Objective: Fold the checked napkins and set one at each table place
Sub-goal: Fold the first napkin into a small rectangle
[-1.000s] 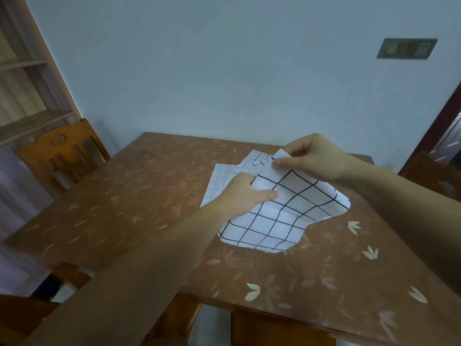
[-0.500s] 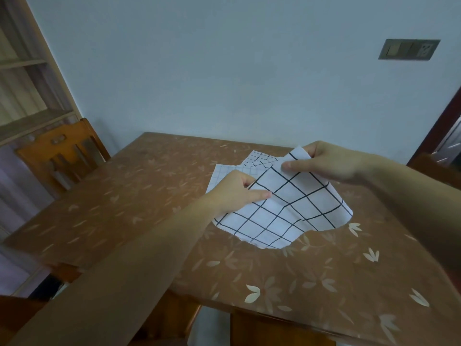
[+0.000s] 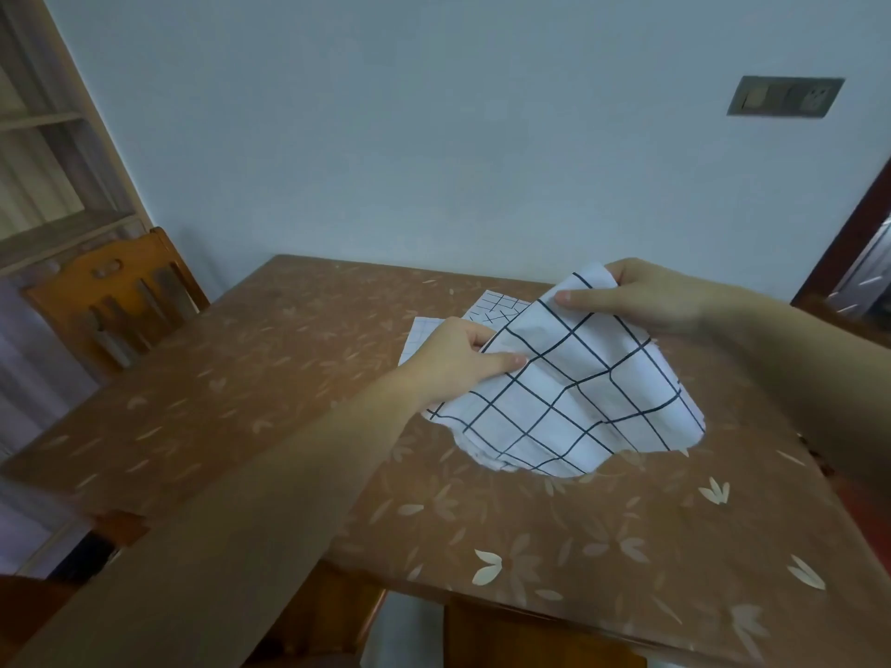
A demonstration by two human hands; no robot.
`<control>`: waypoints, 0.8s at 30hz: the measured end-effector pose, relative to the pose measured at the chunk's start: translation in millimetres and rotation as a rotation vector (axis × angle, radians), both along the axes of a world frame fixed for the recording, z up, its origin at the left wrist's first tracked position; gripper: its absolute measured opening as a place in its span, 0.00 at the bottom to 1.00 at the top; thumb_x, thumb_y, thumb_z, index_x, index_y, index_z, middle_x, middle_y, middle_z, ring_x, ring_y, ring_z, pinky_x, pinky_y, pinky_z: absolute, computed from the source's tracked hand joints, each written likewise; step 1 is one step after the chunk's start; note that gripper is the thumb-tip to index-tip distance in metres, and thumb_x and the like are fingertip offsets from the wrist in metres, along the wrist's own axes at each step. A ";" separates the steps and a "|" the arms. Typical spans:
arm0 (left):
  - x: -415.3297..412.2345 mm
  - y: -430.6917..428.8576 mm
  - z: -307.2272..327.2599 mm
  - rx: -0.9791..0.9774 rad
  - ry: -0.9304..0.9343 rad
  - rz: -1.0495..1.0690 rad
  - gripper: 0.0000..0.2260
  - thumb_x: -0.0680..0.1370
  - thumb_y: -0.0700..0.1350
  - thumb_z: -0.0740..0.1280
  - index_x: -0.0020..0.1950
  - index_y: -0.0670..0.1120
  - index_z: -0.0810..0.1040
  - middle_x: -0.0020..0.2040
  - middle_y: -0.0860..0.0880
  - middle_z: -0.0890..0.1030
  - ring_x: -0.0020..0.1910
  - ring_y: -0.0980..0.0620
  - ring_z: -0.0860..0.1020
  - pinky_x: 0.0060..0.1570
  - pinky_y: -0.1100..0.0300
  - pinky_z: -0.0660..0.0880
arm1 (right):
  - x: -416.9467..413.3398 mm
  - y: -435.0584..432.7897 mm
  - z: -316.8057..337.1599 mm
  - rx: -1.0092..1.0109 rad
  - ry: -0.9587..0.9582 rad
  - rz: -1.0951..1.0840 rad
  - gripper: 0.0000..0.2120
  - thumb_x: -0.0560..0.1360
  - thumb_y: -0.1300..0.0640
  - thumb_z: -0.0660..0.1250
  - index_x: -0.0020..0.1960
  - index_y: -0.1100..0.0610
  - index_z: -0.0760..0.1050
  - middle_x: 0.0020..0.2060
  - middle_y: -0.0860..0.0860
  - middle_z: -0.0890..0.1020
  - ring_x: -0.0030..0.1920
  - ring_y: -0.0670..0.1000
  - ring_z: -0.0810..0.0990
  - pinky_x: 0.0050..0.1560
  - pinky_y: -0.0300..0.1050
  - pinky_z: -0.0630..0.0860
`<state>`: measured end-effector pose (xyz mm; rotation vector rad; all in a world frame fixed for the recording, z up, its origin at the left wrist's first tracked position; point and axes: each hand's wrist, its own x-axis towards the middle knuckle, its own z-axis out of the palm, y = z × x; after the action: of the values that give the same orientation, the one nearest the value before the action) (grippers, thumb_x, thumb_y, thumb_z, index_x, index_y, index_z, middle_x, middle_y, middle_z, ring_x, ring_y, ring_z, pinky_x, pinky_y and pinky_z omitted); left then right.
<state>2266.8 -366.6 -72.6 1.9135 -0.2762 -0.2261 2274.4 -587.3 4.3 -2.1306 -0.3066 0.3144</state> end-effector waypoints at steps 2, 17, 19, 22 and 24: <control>0.0 3.0 -1.2 -0.060 0.056 0.012 0.04 0.75 0.46 0.74 0.43 0.46 0.84 0.37 0.52 0.85 0.35 0.54 0.84 0.37 0.61 0.81 | -1.2 -3.9 1.8 0.034 0.070 0.022 0.17 0.67 0.46 0.72 0.51 0.57 0.82 0.45 0.52 0.87 0.45 0.53 0.86 0.48 0.47 0.80; 0.2 16.4 -24.1 -0.530 0.310 0.055 0.11 0.80 0.39 0.64 0.62 0.44 0.78 0.58 0.42 0.83 0.55 0.42 0.82 0.54 0.45 0.79 | -30.6 -15.0 -74.2 0.731 0.357 -0.402 0.23 0.76 0.37 0.59 0.62 0.51 0.76 0.58 0.49 0.81 0.61 0.52 0.77 0.68 0.58 0.67; -0.3 13.2 -28.6 -0.560 0.323 0.047 0.12 0.81 0.38 0.63 0.63 0.46 0.78 0.57 0.44 0.84 0.54 0.43 0.83 0.52 0.46 0.79 | -44.2 -4.7 -89.9 0.829 0.491 -0.345 0.27 0.76 0.34 0.56 0.58 0.52 0.82 0.58 0.54 0.83 0.57 0.56 0.82 0.57 0.57 0.78; -1.5 10.5 -35.6 -0.604 0.356 0.014 0.14 0.81 0.38 0.62 0.65 0.47 0.76 0.58 0.44 0.83 0.55 0.42 0.82 0.54 0.45 0.78 | -53.9 4.9 -112.3 0.962 0.595 -0.257 0.28 0.76 0.36 0.56 0.59 0.55 0.82 0.59 0.58 0.82 0.56 0.59 0.83 0.48 0.55 0.82; -2.5 10.4 -39.4 -0.630 0.374 -0.011 0.15 0.81 0.37 0.60 0.66 0.48 0.76 0.59 0.43 0.83 0.56 0.42 0.82 0.55 0.44 0.77 | -54.9 8.0 -124.2 1.008 0.649 -0.252 0.28 0.76 0.39 0.58 0.65 0.56 0.78 0.61 0.59 0.81 0.57 0.60 0.82 0.49 0.56 0.82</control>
<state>2264.3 -356.2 -112.0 1.2188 -0.0875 -0.4406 2219.5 -579.2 -119.9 -0.9832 0.1713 0.5381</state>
